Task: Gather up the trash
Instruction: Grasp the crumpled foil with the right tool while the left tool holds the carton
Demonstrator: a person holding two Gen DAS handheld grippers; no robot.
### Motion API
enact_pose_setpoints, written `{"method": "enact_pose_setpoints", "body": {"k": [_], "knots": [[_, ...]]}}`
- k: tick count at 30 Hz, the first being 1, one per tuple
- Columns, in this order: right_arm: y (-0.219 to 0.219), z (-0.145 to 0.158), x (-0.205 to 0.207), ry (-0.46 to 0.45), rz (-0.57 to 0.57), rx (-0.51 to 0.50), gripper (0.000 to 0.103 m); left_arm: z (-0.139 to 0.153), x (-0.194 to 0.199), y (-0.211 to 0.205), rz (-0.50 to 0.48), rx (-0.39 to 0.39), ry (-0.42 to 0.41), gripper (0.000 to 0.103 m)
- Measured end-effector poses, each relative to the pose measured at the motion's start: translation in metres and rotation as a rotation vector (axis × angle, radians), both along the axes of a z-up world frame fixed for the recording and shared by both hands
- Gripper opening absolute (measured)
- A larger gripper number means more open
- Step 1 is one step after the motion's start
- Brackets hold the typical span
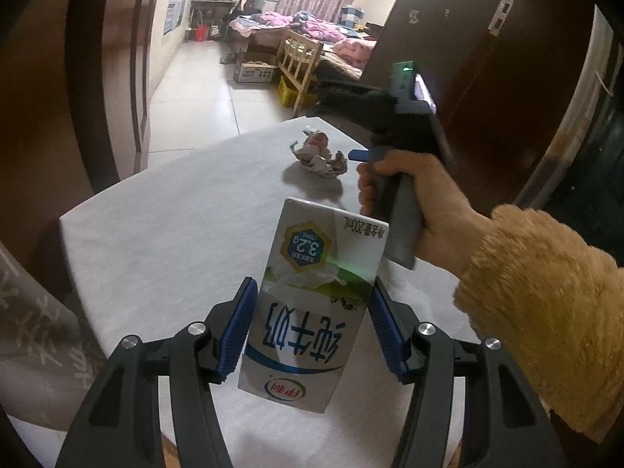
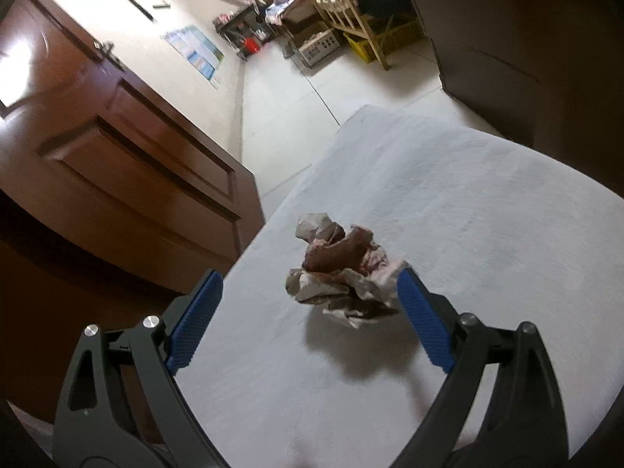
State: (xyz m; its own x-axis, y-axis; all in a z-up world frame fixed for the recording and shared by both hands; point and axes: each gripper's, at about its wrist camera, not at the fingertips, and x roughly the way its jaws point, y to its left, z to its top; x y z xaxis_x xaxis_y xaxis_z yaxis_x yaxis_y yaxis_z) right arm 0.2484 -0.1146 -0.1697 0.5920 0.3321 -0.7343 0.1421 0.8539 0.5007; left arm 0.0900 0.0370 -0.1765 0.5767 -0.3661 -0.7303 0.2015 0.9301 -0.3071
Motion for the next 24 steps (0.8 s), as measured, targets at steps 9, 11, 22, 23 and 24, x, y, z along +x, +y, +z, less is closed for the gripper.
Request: {"method": "enact_pose_setpoints", "body": {"k": [9, 11, 22, 23, 24], "knots": [[0.019, -0.016, 0.032, 0.073, 0.057, -0.130, 0.059, -0.007, 0.002, 0.009, 0.037, -0.006, 0.036, 0.055], [0.018, -0.014, 0.033, 0.075, 0.076, -0.166, 0.035, -0.007, 0.003, 0.007, 0.045, -0.007, 0.040, 0.055], [-0.007, 0.011, -0.003, -0.009, 0.068, -0.096, 0.010, -0.001, -0.006, 0.005, 0.073, 0.008, 0.027, 0.055], [-0.011, 0.017, -0.010, -0.027, 0.060, -0.083, 0.010, -0.001, -0.006, 0.005, 0.079, 0.008, 0.026, 0.055], [-0.015, 0.026, -0.020, -0.050, 0.055, -0.066, 0.010, -0.002, -0.007, 0.006, 0.086, 0.004, 0.025, 0.055]]}}
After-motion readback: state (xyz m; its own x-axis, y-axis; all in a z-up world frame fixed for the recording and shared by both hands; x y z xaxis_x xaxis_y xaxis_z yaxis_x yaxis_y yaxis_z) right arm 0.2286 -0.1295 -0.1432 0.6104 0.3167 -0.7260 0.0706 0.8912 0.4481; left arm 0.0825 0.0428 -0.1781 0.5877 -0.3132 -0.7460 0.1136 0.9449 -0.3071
